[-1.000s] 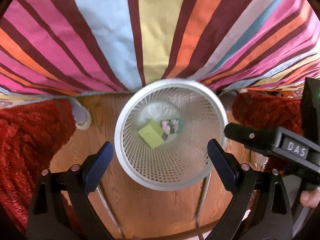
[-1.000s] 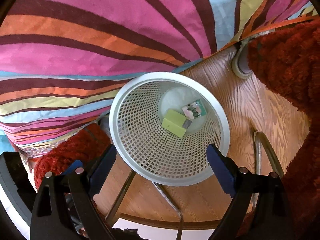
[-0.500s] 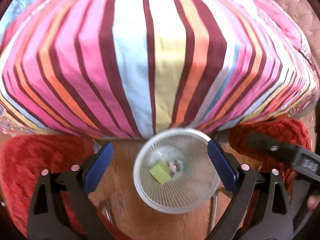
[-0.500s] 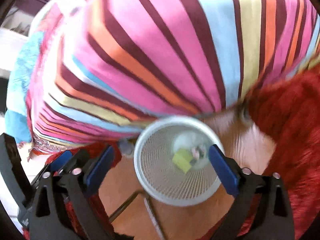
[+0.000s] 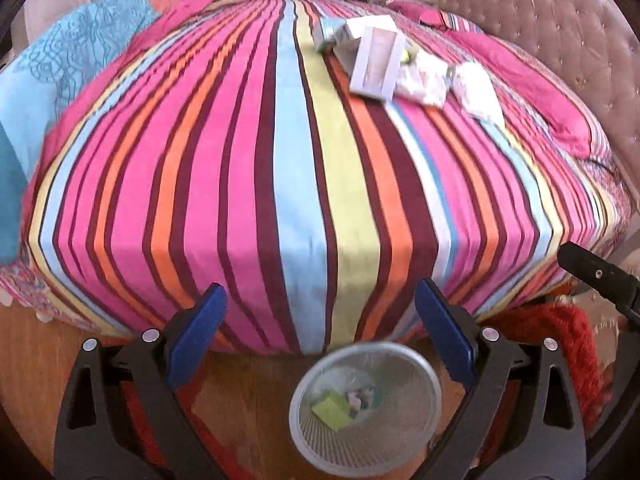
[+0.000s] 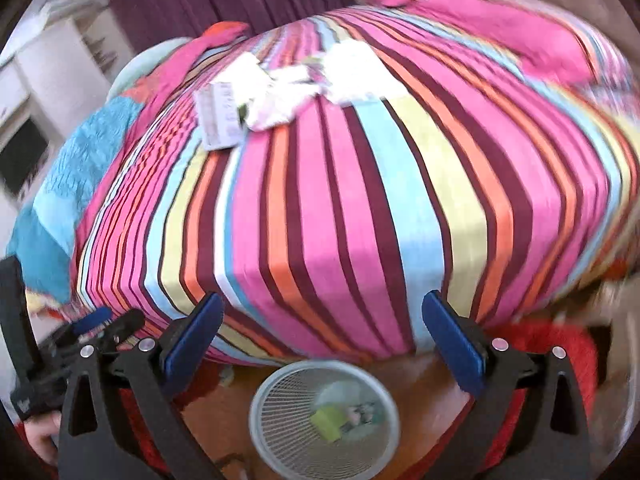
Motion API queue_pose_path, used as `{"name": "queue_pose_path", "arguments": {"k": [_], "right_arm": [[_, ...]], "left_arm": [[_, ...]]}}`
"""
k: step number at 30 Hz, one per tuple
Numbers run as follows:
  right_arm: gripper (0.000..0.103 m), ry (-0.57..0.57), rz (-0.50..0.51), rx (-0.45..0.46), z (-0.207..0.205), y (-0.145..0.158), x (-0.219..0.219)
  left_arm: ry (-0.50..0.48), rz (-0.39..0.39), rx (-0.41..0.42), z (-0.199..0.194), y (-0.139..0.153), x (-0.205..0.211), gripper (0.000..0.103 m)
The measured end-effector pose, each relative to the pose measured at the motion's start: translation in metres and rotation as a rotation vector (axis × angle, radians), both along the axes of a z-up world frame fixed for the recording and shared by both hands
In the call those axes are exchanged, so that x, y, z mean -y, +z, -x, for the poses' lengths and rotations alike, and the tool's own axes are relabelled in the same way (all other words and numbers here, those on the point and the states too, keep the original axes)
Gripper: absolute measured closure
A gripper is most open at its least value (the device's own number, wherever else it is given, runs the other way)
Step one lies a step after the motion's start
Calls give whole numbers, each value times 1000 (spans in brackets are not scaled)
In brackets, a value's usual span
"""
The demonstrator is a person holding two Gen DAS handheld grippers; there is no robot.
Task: Collect trash
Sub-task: 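Move both grippers back up to the pile on the bed, then grasp the white 'Your Skin Dress' box with the left gripper while the right grasps the white wrapper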
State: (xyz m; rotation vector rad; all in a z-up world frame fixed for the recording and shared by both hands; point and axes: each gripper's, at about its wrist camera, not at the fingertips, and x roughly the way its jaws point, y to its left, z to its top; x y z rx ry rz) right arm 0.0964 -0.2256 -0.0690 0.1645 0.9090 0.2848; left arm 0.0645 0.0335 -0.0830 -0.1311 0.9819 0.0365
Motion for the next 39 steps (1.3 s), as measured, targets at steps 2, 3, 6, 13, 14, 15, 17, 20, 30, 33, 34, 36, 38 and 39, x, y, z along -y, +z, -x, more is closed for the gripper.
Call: {"name": "queue_pose_path", "arguments": {"k": [2,3,6,13,14,15,17,20,30,33,34,36,38,39], "right_arm": [[8,5,27,46,-12,12,3],[8,2,23,65,-20,17,4],[8,-33,-15,70,-41,23,10],[8,-88,-5,86,-100,35,21],[8,-84,1,89,-105,36,20],[8,-81,8,93,-111,37,19],[8,-74,16,95,-126,36,17],[8,-66,12,95,-143,34,16],[8,-34,36,47,-195,18,4],[8,-32,44,35,-209,15,1],[8,-33,47,33,-213,13,0],[8,-33,49,28,-218,10,0],[8,-35,51,14,-224,6,-1],[8,-34,53,7,-228,4,-2]], "left_arm": [[-1,7,17,-15,9,0,11],[-2,7,26,-22,13,2,11],[-10,5,52,-43,22,5,11],[-1,14,93,-103,34,13,11],[3,19,94,-108,33,13,11],[8,27,92,-118,33,14,11],[12,35,91,-130,30,14,11],[9,31,87,-151,27,16,11],[-15,33,61,-203,14,20,11],[-23,29,53,-213,9,21,11],[-23,27,50,-216,7,22,11],[-25,32,43,-222,4,20,11],[-29,41,36,-227,1,19,11],[-31,47,31,-229,0,18,11]]}}
